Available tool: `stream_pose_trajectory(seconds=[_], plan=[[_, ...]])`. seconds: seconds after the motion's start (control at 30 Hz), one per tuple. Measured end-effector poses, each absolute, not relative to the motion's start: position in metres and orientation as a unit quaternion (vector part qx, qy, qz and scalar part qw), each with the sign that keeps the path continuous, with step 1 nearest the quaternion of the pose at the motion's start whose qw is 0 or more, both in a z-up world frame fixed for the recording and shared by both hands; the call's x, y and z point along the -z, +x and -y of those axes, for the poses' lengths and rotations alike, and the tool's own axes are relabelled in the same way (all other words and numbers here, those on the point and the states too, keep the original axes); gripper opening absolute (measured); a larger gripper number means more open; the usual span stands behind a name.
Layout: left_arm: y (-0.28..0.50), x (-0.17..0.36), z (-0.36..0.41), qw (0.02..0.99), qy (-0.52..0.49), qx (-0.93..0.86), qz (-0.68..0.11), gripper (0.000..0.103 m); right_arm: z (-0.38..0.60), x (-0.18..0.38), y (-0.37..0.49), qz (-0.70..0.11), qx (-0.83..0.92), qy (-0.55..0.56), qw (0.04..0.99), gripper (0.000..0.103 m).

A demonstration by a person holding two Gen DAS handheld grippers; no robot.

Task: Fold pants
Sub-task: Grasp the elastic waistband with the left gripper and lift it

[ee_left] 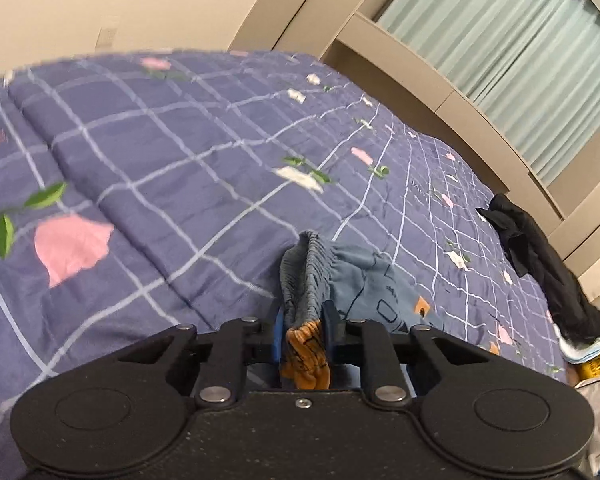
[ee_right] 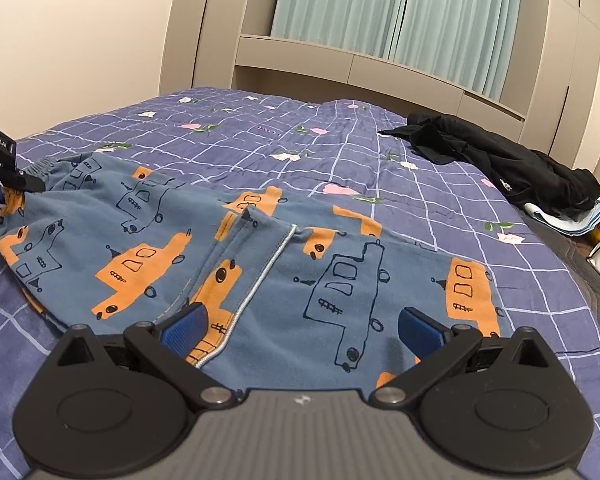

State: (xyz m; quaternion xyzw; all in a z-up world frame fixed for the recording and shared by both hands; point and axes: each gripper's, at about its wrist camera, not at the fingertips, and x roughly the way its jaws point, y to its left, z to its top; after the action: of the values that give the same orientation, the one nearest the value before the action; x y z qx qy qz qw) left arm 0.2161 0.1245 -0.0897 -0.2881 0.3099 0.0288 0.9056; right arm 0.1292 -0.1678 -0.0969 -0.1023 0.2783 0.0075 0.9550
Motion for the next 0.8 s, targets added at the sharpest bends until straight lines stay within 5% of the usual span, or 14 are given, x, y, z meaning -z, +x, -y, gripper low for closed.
stream_pose_trajectory(seconds=[0.5,0.8], plan=[[0.188,-0.019,-0.031,0.964,-0.126,0.055,-0.226,0.019,0.18,0.077,0.111,-0.228,-0.011,-0.081,0.97,0.103],[0.17,-0.038,0.066,0.968,-0.042,0.132,-0.211,0.019,0.218,0.067,0.074,-0.226,0.007,-0.07,0.972,0.103]])
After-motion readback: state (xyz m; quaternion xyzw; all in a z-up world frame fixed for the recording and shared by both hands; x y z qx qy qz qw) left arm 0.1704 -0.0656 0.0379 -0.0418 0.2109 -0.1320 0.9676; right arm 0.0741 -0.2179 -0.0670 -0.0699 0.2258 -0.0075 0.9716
